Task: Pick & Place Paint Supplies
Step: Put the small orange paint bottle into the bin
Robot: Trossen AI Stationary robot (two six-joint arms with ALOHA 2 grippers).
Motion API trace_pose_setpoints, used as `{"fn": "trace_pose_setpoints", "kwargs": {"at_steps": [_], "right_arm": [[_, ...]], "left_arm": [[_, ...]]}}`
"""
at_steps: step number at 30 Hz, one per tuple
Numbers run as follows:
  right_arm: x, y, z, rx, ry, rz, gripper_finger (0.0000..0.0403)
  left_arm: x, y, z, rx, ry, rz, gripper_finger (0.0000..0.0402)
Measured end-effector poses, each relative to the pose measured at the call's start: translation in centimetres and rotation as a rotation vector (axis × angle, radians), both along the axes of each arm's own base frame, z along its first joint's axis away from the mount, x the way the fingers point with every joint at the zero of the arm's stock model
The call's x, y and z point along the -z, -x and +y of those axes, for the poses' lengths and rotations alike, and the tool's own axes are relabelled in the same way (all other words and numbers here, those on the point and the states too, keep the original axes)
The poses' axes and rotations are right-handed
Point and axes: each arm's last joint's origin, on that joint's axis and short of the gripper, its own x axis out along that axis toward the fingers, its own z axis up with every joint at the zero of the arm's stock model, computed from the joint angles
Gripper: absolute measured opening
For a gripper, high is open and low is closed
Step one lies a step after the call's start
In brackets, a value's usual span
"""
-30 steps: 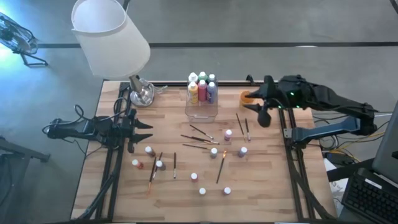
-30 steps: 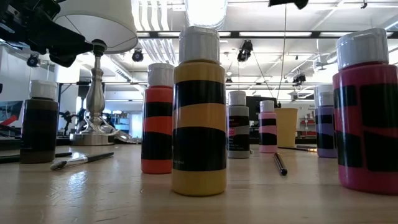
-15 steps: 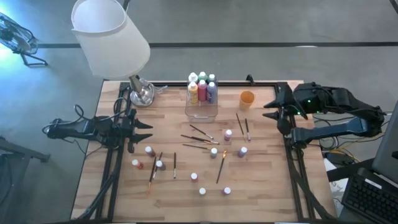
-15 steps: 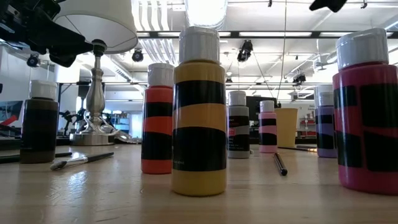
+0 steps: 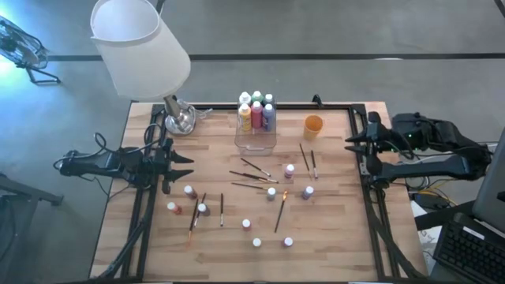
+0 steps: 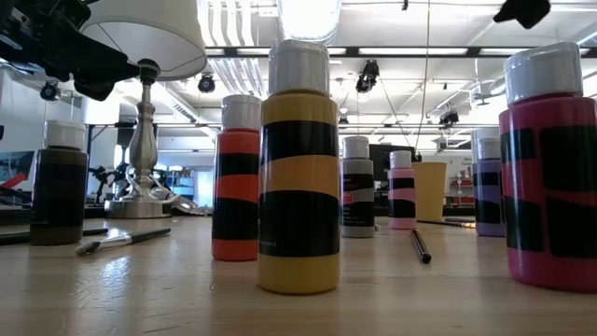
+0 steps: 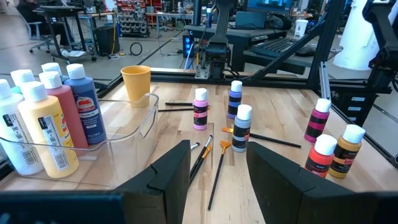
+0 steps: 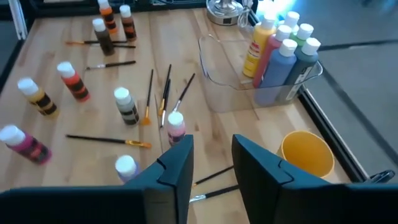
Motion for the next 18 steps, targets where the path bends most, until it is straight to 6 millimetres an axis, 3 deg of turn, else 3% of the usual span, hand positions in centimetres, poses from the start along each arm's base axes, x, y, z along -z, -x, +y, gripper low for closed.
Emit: {"fn": "trace_pose_setpoints", "kwargs": {"at_steps": [18], "right_arm": [[7.4, 2.7, 0.3, -0.012, 0.004, 0.082, 0.0045]], "left_arm": [[0.0, 0.0, 0.0, 0.001, 0.000, 0.000, 0.0163]]}}
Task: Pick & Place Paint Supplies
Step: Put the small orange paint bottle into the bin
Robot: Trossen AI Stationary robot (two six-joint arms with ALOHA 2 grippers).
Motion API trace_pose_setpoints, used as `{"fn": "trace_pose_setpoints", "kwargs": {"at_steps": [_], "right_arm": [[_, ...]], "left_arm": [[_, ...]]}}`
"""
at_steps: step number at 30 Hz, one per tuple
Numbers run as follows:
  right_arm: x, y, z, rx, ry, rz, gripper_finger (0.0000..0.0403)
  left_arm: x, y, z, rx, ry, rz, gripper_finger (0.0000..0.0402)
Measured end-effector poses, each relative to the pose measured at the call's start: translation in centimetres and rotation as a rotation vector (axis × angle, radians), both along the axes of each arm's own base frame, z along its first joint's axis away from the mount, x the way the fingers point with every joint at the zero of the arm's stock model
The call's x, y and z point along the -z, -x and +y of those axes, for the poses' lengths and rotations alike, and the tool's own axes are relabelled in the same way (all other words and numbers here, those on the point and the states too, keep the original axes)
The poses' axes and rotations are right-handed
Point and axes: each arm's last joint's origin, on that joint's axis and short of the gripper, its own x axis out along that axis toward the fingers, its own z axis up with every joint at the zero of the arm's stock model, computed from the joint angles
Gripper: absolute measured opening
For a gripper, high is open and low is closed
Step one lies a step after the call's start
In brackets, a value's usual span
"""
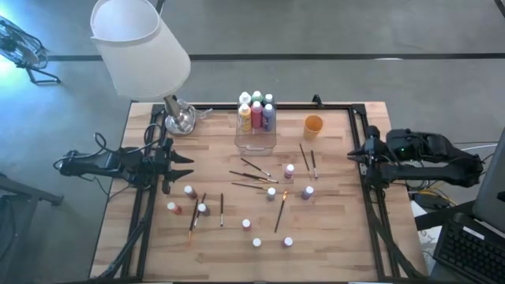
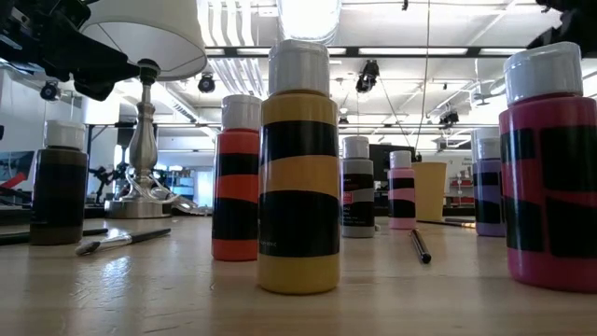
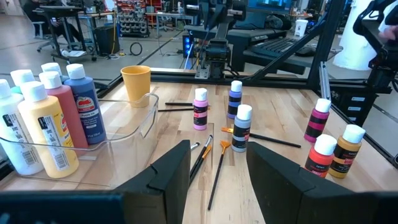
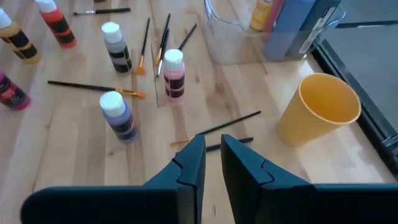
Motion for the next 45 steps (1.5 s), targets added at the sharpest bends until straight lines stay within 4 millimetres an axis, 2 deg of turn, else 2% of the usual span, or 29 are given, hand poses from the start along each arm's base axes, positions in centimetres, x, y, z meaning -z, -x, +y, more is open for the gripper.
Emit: {"fn": "trace_pose_setpoints", "kwargs": {"at_steps": [5, 13, 45], "right_arm": [[-0.2, 0.9, 0.1, 0.001, 0.005, -0.060, 0.0044], [-0.3, 1.8, 0.2, 0.000, 0.011, -0.105, 0.0067], [-0.3, 1.7, 0.2, 0.000, 0.012, -0.103, 0.0170]], "left_arm": [[0.0, 0.0, 0.0, 0.000, 0.000, 0.000, 0.0163], [0.0, 0.0, 0.0, 0.000, 0.000, 0.000, 0.0163], [0.0, 0.0, 0.0, -0.001, 0.000, 0.000, 0.0163]]}}
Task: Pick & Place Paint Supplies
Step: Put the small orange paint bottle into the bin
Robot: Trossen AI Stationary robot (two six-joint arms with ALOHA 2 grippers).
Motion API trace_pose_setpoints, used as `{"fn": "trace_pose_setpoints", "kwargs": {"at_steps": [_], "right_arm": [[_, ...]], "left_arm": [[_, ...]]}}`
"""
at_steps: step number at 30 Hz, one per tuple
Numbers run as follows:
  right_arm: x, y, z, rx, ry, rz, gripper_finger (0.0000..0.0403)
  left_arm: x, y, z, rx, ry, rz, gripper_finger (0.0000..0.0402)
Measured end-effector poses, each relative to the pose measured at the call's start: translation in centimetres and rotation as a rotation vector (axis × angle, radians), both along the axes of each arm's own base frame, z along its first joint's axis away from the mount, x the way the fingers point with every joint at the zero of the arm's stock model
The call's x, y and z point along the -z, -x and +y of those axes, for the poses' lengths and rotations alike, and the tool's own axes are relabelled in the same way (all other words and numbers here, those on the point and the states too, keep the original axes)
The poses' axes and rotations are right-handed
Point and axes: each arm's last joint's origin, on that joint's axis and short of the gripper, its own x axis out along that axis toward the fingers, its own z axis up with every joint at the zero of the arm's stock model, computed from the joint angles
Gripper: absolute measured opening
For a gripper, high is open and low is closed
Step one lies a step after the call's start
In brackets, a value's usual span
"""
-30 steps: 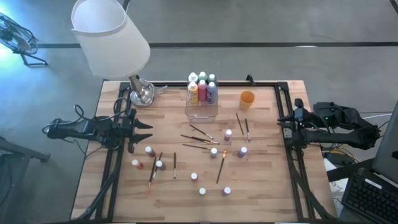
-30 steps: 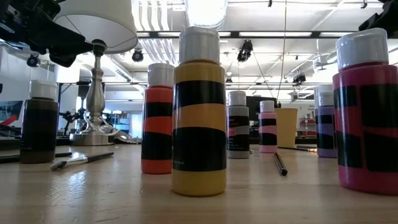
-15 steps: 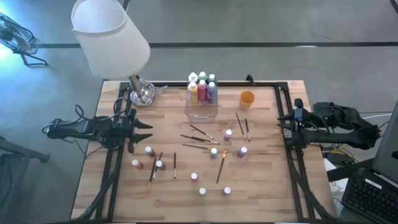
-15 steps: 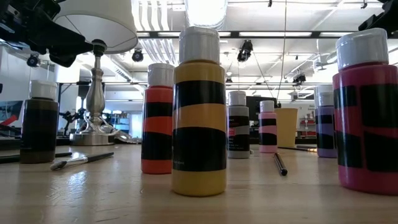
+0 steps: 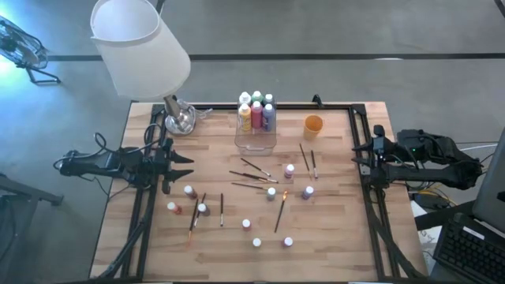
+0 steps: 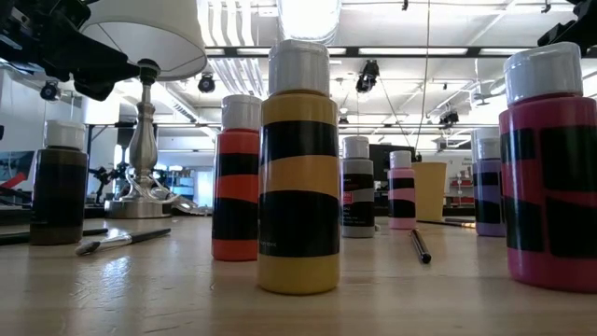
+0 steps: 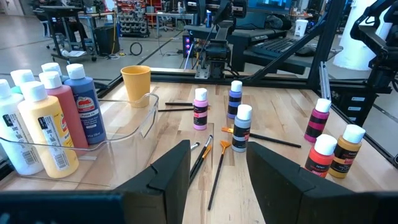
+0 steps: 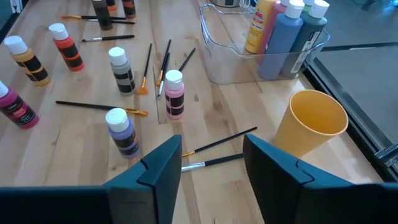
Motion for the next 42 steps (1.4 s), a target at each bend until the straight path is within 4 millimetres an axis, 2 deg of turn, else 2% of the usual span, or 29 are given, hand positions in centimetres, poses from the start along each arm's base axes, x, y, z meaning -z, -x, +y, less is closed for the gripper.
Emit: {"fn": "trace_pose_setpoints", "kwargs": {"at_steps": [36, 42], "right_arm": [[0.0, 0.0, 0.0, 0.000, 0.000, 0.001, 0.0244], [0.0, 0.0, 0.0, 0.000, 0.000, 0.001, 0.0262]], "left_arm": [[0.0, 0.0, 0.0, 0.000, 0.000, -0.003, 0.0163], [-1.4, -0.2, 0.0, 0.002, 0.031, -0.147, 0.0163]]}}
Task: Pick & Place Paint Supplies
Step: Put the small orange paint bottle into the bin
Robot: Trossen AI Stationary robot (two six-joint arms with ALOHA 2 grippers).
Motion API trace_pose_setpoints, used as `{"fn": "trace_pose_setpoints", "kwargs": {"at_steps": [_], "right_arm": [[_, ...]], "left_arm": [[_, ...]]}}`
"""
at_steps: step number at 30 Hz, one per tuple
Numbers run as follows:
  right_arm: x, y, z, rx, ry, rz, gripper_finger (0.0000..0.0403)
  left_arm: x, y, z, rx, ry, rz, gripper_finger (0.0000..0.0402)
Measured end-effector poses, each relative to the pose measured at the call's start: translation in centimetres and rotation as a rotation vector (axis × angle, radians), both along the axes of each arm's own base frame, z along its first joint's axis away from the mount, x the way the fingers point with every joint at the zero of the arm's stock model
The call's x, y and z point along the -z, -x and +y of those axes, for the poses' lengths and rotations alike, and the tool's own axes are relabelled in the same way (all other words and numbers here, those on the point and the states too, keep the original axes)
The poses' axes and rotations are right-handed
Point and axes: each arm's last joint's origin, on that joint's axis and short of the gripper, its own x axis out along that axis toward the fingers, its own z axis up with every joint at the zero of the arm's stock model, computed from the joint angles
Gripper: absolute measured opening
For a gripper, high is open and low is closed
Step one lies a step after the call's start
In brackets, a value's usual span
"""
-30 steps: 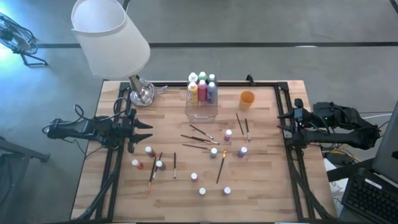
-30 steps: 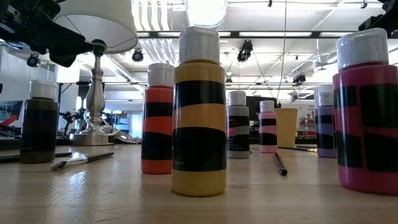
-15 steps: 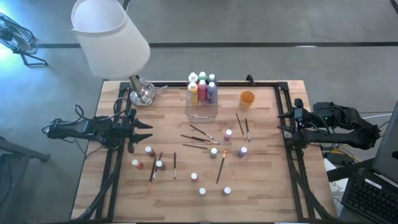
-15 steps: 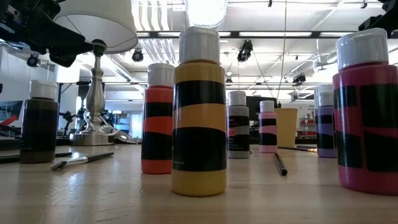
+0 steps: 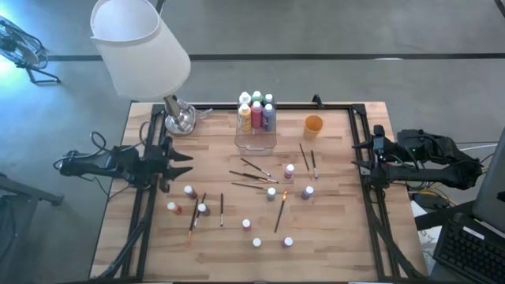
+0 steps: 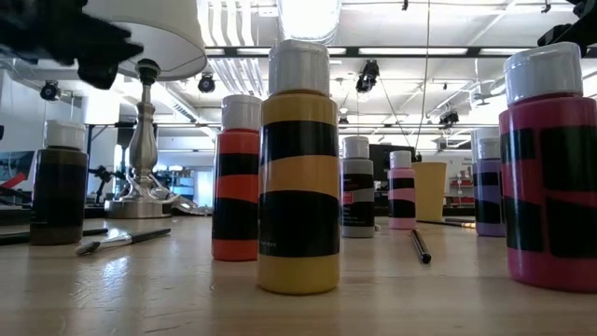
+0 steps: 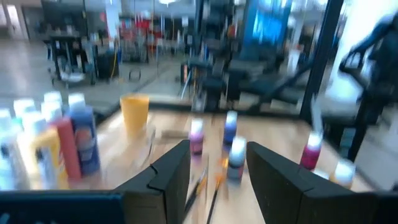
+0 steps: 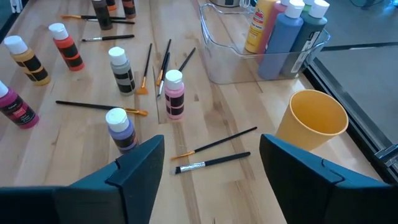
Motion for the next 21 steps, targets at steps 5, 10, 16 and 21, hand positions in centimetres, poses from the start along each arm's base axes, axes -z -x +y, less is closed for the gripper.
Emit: {"fn": "trace_pose_setpoints", "kwargs": {"at_steps": [5, 10, 16, 21], "right_arm": [[0.0, 0.0, 0.0, 0.000, 0.000, 0.000, 0.0278], [0.0, 0.0, 0.0, 0.000, 0.000, 0.000, 0.0294], [0.0, 0.0, 0.0, 0.000, 0.000, 0.000, 0.0314], [0.0, 0.0, 0.0, 0.000, 0.000, 0.000, 0.0330]], "left_arm": [[-1.2, 0.0, -0.2, 0.081, 0.076, -0.118, 0.0163], [-2.4, 0.0, -0.3, 0.112, 0.131, -0.037, 0.0163], [-6.0, -0.6, -0.5, 0.120, 0.076, 0.128, 0.0163], [-8.9, -1.8, -0.7, 0.041, 0.078, 0.344, 0.0163]]}}
